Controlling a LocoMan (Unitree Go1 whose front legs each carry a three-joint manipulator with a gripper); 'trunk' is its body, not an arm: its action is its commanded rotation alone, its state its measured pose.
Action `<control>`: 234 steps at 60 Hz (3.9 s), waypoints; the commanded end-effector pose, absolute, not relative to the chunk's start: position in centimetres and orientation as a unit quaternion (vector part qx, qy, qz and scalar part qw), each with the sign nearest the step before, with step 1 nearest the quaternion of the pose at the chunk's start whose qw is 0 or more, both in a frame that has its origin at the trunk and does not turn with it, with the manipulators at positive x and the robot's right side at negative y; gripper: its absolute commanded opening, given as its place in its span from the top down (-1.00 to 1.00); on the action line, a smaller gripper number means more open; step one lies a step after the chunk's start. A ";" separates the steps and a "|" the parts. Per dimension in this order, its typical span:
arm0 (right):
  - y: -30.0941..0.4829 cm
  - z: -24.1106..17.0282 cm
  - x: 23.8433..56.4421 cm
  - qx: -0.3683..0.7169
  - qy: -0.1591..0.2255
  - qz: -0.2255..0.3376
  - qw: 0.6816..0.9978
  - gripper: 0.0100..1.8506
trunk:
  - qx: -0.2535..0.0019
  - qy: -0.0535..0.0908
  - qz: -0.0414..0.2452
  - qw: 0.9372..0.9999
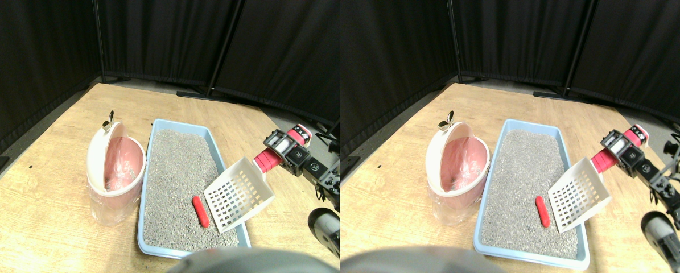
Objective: Scoop (unimanual)
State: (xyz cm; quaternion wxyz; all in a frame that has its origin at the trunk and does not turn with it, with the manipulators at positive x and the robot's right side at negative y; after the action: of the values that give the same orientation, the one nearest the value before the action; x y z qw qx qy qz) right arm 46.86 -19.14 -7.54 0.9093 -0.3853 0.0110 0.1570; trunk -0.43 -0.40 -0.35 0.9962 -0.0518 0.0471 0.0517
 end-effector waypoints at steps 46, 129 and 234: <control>-12.3 -17.7 44.3 -0.189 0.076 0.230 0.952 0.81 | -0.061 0.072 0.072 0.993; -16.1 -12.6 49.6 0.263 -0.003 0.135 0.955 0.95 | -0.071 0.055 0.083 0.992; -15.2 -10.7 50.1 0.331 -0.017 0.146 0.932 0.90 | -0.074 0.053 0.099 0.991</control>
State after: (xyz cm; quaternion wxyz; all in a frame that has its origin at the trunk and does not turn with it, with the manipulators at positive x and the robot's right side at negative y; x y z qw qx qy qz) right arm 50.04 -15.31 -12.35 0.9260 0.3555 0.0249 0.1247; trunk -0.11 -0.01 -0.25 0.9921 -0.0717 0.0527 0.0882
